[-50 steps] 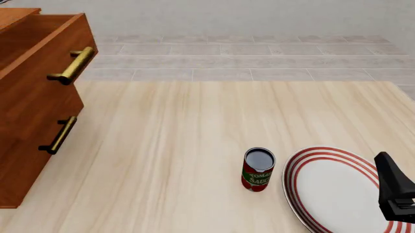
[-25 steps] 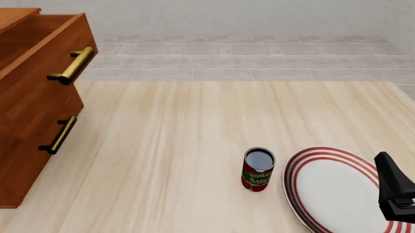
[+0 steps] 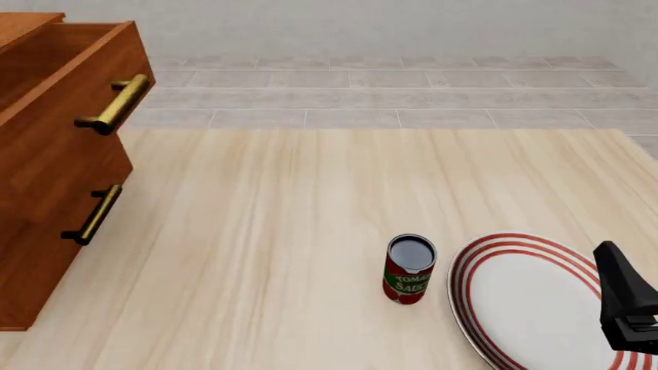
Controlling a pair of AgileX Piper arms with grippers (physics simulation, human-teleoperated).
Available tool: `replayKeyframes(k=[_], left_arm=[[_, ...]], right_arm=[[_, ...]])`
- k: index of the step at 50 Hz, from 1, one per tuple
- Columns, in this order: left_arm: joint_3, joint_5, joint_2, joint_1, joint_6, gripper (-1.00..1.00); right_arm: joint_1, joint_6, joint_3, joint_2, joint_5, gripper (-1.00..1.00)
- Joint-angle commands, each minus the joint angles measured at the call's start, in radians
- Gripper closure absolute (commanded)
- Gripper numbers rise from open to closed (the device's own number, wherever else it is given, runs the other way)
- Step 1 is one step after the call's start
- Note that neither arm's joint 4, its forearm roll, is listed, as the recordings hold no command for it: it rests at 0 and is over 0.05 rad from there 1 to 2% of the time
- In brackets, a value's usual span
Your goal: Put the bowl on top of the cabinet.
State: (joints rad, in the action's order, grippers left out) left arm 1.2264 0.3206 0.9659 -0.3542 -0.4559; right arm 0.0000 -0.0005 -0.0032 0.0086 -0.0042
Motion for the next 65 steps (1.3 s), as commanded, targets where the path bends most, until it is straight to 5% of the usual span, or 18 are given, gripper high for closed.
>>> replayKeyframes(k=[1, 24, 41, 65], left_arm=[[0.008, -0.015, 0.023, -0.028, -0.040, 1.00], [0.025, -0.026, 0.112, -0.030, -0.144, 1.00], [0.019, -0.052, 0.154, -0.146, -0.180, 1.00], [0.017, -0.078, 0.219, -0.196, -0.208, 1.00]], right_arm=[[0.000, 0.000, 0.000, 0.000, 0.000, -1.00], [0.000, 0.000, 0.000, 0.000, 0.000, -1.00], [0.000, 0.000, 0.000, 0.000, 0.000, -1.00], [0.000, 0.000, 0.000, 0.000, 0.000, -1.00]])
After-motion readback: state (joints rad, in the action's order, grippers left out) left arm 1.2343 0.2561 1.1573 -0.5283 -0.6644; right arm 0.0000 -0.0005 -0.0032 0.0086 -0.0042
